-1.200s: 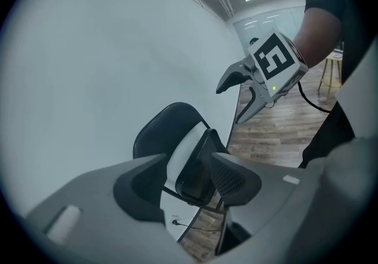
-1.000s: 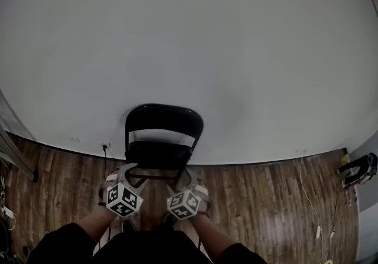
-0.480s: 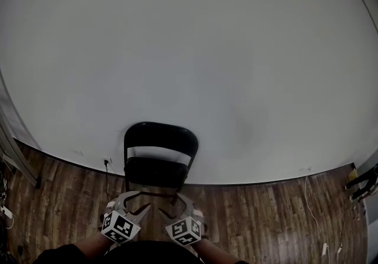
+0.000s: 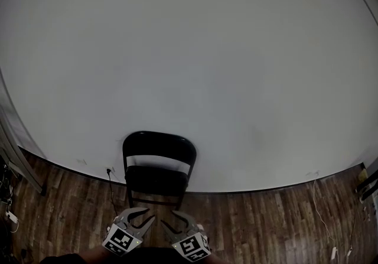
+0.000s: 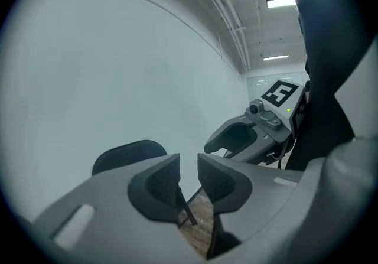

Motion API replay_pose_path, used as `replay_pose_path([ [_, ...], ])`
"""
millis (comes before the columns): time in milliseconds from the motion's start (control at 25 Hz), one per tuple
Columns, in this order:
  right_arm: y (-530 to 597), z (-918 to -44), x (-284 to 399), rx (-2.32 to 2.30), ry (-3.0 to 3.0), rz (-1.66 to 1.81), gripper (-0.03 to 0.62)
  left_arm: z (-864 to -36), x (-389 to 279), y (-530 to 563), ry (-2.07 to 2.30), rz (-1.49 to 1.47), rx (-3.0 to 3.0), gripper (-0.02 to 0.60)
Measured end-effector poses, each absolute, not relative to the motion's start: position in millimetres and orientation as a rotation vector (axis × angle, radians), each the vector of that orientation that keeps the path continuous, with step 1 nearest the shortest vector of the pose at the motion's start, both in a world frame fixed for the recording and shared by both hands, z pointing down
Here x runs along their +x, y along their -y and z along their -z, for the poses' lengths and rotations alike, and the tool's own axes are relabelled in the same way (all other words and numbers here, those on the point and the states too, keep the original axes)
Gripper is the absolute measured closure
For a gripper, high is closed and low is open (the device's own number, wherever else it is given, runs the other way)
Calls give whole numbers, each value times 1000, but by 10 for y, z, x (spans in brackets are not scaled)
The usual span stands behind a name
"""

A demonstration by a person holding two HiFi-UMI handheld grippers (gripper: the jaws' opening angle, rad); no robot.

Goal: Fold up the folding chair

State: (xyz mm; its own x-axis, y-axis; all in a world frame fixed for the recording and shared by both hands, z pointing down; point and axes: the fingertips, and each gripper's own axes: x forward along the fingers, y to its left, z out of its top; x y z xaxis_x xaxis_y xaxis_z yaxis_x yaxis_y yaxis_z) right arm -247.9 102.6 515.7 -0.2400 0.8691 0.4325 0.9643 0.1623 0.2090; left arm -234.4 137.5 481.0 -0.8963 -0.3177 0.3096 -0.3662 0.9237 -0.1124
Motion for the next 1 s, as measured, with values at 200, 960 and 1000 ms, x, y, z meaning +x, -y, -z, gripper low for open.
replay_pose_path([
  [200, -1105, -5045, -2401, -1855, 2165, 342, 451, -4704, -2327, -1293, 2786, -91, 586, 508],
  [960, -1091, -4994, -2288, -1940, 2099, 23, 592, -4813, -2225, -1202, 2785, 81, 691, 580],
  [1000, -1083, -5031, -2291, -1932, 2086, 0, 592, -4834, -2219, -1176, 2773, 94, 701, 580],
])
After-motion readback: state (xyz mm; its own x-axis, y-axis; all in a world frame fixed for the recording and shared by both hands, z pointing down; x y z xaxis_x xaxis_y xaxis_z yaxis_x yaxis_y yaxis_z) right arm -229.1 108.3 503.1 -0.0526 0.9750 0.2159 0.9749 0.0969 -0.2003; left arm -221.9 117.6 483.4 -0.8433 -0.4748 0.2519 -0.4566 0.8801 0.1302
